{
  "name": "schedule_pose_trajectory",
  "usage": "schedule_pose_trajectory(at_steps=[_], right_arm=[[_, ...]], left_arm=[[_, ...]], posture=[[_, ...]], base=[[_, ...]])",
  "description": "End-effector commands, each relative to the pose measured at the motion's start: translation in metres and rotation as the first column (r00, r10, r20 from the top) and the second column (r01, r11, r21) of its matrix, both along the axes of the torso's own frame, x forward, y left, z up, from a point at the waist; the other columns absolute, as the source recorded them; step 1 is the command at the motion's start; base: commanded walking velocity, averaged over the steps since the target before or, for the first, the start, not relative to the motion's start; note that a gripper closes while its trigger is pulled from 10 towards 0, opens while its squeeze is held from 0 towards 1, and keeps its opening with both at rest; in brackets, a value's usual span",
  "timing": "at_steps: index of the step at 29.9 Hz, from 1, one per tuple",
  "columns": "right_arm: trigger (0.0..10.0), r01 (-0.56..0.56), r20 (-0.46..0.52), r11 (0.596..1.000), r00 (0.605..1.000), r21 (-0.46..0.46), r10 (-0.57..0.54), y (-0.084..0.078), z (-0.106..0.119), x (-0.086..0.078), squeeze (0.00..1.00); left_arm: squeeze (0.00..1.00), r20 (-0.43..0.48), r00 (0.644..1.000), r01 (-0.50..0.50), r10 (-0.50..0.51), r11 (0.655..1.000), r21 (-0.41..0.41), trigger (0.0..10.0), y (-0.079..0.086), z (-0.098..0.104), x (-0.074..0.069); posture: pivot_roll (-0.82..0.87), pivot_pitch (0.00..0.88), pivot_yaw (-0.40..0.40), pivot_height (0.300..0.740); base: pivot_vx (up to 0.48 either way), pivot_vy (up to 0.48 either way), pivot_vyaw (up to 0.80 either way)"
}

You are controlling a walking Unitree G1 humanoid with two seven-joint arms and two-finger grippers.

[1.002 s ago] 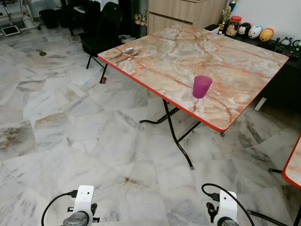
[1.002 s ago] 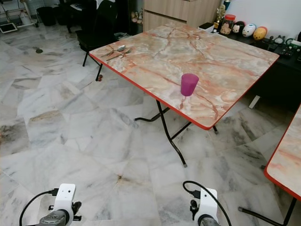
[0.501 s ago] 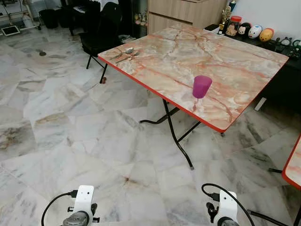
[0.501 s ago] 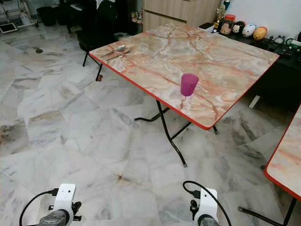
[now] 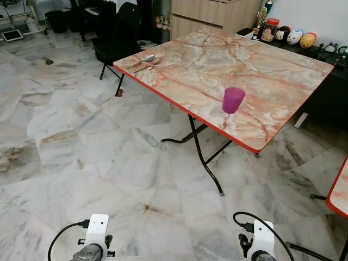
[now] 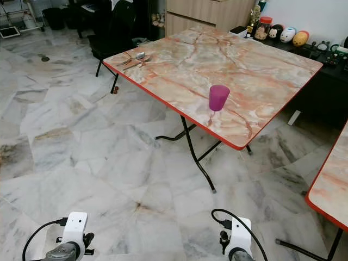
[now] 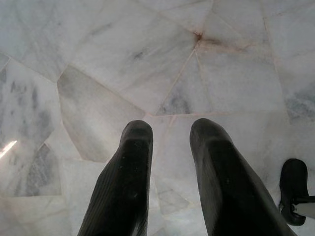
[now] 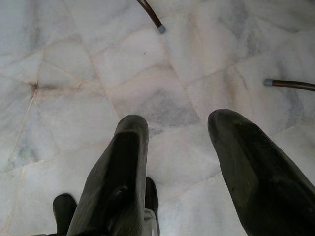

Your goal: Setting the table

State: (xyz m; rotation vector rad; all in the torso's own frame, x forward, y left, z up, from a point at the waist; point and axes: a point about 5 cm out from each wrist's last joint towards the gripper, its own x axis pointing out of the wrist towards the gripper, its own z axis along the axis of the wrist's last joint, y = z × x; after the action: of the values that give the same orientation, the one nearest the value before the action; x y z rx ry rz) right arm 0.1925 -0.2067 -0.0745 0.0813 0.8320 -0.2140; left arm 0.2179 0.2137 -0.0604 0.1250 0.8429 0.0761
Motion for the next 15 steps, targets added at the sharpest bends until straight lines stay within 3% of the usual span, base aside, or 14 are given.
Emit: schedule_pose_trajectory(at_steps=[1,15], right_arm=[[10.0,-0.112,-0.057,0.983,0.991,0.146,0.121,0.031,-0.0144,-0.0215,0.0],[10.0,-0.116,-0.056,0.982,0.991,0.148,0.125,0.0318,-0.0146,-0.0219,0.0]], left_arm=[[0.0,-0.095,0.995,0.036,-0.037,0.999,-0.016,10.0,0.001,-0.0143,-0.0249],[0.0,-0.103,0.994,0.043,-0.045,0.999,-0.021,10.0,0.0026,-0.0147,-0.0264]], posture=[[0.01,0.0,-0.001,0.74],[0.01,0.0,-0.001,0.74]], base=[[0.0,0.0,0.0],[0.0,0.0,0.0]])
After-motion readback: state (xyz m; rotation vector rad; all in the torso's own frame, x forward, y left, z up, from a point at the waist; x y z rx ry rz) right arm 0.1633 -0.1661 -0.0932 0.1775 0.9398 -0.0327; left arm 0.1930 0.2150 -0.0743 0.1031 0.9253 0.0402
